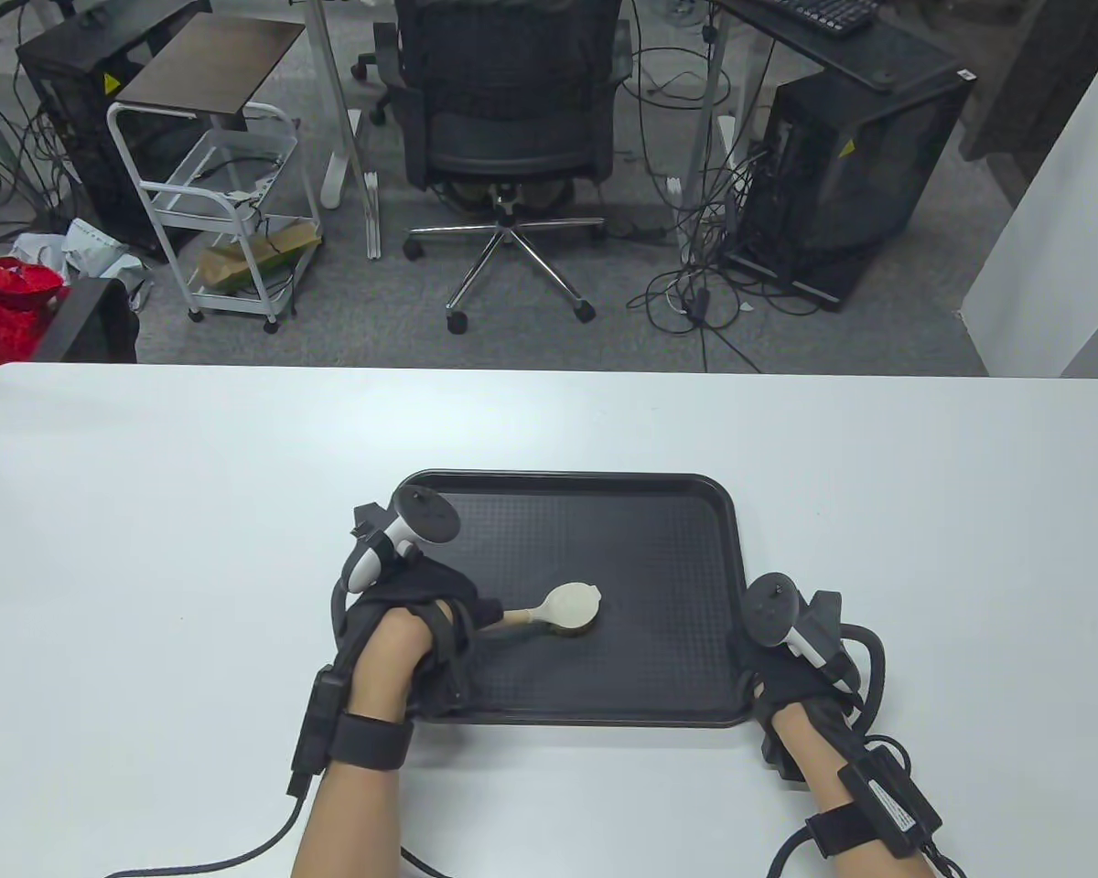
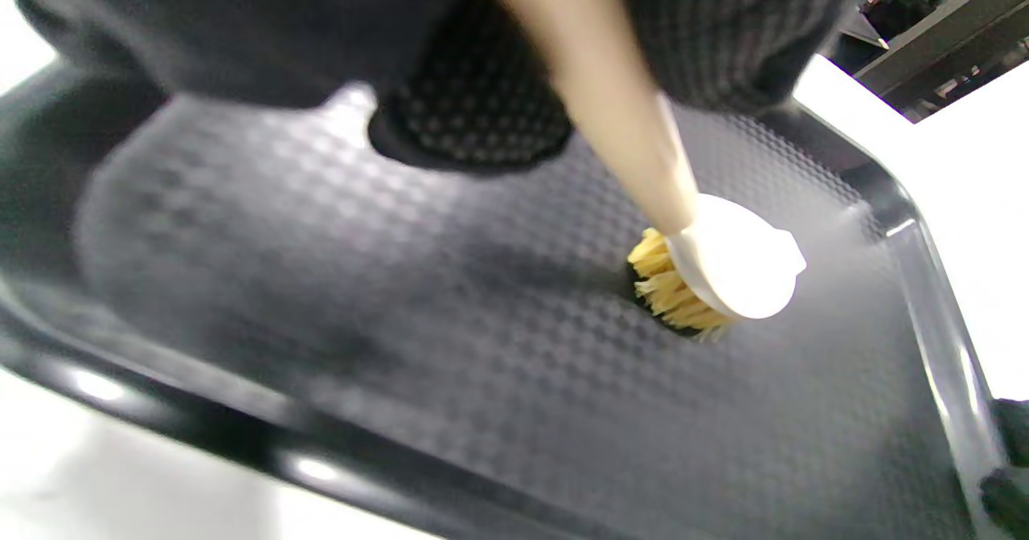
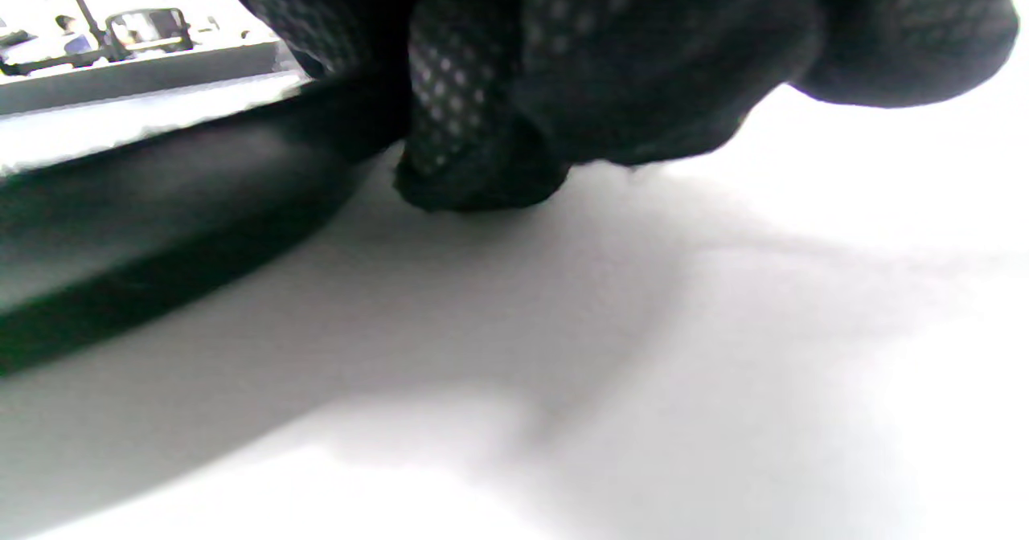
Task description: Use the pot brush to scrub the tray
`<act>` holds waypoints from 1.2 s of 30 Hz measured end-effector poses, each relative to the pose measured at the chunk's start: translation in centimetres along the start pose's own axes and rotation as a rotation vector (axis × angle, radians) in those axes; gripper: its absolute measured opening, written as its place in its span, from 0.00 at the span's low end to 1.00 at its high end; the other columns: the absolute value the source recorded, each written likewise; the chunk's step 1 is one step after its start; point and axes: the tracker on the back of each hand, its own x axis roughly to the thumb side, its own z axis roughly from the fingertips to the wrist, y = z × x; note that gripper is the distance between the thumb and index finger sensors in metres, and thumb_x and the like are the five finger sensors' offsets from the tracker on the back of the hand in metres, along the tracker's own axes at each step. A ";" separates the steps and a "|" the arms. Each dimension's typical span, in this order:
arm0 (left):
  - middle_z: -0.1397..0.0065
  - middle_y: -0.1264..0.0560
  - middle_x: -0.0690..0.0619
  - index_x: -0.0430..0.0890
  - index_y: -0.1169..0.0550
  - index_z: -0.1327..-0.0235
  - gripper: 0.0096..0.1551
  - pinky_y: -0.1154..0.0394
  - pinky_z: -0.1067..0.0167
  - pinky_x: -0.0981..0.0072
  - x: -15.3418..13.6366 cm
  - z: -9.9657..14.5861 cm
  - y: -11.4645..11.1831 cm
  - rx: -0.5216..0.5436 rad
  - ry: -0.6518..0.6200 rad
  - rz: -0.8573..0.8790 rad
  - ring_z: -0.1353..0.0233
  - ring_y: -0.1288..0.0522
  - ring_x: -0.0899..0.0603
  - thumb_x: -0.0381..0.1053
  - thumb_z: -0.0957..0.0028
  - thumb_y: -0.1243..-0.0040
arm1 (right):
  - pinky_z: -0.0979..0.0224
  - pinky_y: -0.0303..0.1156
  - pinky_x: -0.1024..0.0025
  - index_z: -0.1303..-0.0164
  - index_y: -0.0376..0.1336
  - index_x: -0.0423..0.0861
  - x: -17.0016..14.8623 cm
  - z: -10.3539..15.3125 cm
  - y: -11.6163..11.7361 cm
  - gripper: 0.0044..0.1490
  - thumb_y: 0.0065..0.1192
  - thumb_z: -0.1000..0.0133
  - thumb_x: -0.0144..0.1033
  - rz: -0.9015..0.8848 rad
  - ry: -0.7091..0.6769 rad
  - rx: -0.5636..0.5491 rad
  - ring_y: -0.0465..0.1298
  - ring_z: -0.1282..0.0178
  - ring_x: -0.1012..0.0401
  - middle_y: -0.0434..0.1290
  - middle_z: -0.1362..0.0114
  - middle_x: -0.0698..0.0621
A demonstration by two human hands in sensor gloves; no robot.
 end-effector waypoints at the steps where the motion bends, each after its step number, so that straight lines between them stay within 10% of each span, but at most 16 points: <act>1: 0.58 0.13 0.49 0.40 0.18 0.48 0.34 0.20 0.54 0.46 -0.8 0.1 0.4 0.009 0.016 0.010 0.77 0.16 0.46 0.63 0.58 0.32 | 0.57 0.78 0.52 0.31 0.59 0.39 0.0 0.0 0.0 0.37 0.63 0.47 0.44 0.000 0.000 0.000 0.81 0.75 0.53 0.83 0.66 0.49; 28: 0.57 0.13 0.47 0.40 0.16 0.51 0.31 0.21 0.53 0.44 -13.7 3.9 5.4 0.196 0.225 0.277 0.75 0.16 0.43 0.59 0.61 0.28 | 0.57 0.78 0.52 0.31 0.59 0.39 0.0 0.0 0.0 0.37 0.63 0.47 0.44 0.000 0.000 0.000 0.81 0.75 0.53 0.83 0.66 0.49; 36: 0.59 0.14 0.49 0.39 0.18 0.51 0.32 0.19 0.57 0.49 -12.6 3.7 5.6 0.177 -0.012 0.376 0.78 0.17 0.48 0.61 0.58 0.31 | 0.57 0.78 0.52 0.31 0.59 0.39 0.0 0.0 0.0 0.37 0.63 0.47 0.44 0.000 0.000 0.000 0.81 0.75 0.53 0.83 0.66 0.49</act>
